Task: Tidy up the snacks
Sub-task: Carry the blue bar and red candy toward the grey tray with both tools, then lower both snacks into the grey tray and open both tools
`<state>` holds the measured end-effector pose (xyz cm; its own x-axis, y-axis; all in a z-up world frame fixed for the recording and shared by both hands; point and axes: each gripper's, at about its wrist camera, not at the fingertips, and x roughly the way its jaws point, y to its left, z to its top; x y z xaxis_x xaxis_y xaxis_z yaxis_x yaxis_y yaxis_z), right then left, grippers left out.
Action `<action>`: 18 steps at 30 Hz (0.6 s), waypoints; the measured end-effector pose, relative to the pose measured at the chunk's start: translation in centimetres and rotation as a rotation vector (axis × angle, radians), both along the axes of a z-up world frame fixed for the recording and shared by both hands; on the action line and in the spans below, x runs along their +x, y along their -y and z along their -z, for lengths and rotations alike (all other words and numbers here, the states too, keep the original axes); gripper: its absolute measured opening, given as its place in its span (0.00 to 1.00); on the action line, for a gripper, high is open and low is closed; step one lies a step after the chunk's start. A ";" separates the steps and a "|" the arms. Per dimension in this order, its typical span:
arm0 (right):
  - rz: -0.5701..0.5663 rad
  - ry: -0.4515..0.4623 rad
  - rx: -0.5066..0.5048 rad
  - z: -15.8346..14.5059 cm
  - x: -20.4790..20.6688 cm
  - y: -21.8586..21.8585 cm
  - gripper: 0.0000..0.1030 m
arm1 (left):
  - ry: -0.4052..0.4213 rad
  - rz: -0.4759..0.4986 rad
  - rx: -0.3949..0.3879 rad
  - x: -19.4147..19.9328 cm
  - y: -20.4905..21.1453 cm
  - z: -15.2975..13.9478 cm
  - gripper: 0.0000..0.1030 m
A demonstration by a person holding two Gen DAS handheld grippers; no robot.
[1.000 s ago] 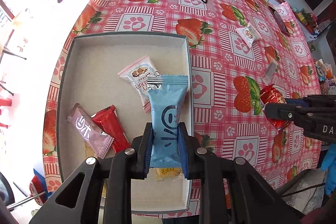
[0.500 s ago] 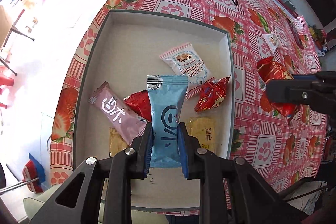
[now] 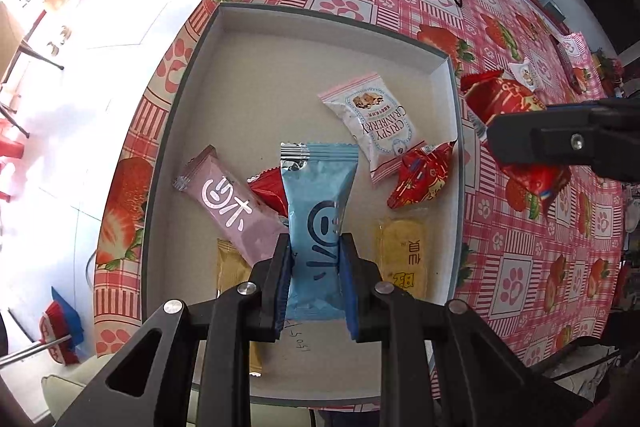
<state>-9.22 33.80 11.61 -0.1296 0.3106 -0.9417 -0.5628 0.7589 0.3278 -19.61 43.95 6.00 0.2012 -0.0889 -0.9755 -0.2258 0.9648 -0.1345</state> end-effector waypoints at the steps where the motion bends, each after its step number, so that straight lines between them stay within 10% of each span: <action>1: 0.001 0.003 0.001 -0.1 0.1 -0.1 0.26 | 0.001 -0.001 0.001 0.0 -0.1 0.0 0.24; 18: -0.028 -0.031 -0.011 1.1 -0.2 -1.7 0.26 | -0.042 -0.025 -0.002 -0.4 -0.7 1.4 0.24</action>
<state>-9.46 35.52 10.51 -0.1678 0.2959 -0.9404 -0.5737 0.7464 0.3373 -19.98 44.70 4.62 0.1620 -0.0861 -0.9830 -0.2557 0.9585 -0.1261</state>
